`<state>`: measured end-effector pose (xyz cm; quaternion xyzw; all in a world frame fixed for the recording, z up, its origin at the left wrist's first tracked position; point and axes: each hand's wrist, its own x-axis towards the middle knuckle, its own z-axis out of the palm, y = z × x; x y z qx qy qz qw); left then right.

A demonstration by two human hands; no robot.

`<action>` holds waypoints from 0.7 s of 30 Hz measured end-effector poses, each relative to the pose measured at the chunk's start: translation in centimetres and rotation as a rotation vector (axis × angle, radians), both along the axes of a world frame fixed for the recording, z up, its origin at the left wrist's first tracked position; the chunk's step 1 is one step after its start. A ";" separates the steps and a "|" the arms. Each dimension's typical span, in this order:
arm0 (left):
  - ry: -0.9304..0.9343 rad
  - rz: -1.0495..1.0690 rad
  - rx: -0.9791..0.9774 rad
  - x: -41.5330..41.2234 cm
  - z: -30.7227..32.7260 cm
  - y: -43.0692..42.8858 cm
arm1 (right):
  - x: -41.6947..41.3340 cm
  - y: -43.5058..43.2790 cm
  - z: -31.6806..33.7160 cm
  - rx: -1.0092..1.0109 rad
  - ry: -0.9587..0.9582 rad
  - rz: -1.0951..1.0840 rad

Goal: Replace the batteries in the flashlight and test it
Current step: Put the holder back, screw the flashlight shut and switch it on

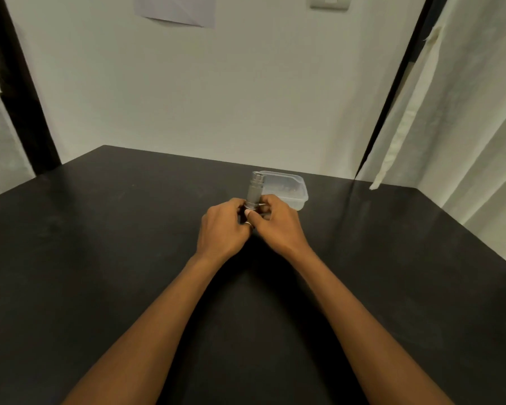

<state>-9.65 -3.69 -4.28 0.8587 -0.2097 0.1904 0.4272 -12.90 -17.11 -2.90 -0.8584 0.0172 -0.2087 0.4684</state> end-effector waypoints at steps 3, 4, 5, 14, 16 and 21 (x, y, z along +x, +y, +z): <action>0.034 0.077 0.021 0.2 0.3 0.5 | 1.3 0.9 0.4 -0.035 0.028 0.003; 0.049 0.098 0.010 0.5 0.4 0.8 | 1.9 1.3 0.7 -0.060 0.036 0.016; 0.067 0.117 0.004 0.7 0.5 1.2 | 2.4 1.7 0.9 -0.092 0.048 0.034; 0.111 0.172 0.033 6.3 1.3 3.7 | 9.2 4.4 1.6 -0.221 0.072 0.103; 0.101 0.199 0.067 8.2 1.6 4.3 | 11.2 4.9 1.6 -0.211 0.072 0.111; 0.053 0.278 0.168 12.7 2.0 5.3 | 15.9 6.2 1.5 -0.183 0.059 0.139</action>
